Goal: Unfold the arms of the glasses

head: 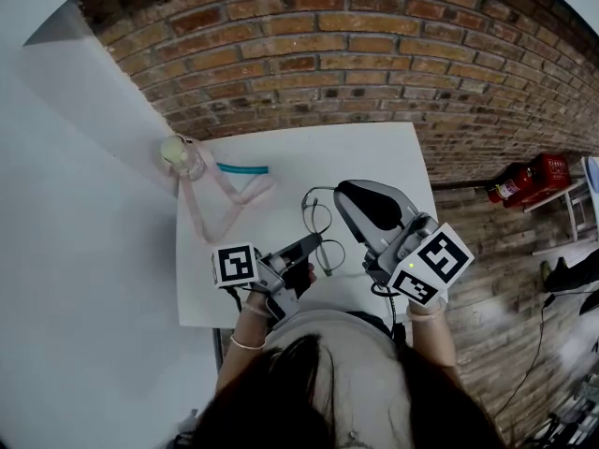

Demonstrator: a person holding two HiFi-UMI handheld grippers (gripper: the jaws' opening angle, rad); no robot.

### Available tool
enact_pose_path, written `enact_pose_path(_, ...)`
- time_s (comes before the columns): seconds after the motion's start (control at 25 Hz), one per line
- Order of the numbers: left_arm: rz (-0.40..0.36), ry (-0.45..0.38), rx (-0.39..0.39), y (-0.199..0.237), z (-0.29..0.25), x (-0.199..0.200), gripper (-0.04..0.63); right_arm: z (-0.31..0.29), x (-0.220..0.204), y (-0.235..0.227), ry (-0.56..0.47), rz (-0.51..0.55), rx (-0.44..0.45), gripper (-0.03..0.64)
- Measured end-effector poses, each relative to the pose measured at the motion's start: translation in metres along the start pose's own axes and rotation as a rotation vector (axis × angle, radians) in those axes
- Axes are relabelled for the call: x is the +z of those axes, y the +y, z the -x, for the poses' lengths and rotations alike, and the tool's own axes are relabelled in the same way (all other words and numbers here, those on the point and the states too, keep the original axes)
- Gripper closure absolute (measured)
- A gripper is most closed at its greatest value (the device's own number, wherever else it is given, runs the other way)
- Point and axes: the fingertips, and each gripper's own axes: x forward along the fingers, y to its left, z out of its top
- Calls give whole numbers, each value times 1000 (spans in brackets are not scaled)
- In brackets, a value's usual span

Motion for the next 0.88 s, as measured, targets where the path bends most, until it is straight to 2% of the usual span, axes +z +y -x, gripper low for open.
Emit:
enact_pose_path(0.64,-7,39,0,2,-3,-6,572,0,1,-7,-3,5,-14,583)
enact_pose_path(0.88,5,21,-6,1,-3,-4,572,2,2,-5,-10,5,-7,581)
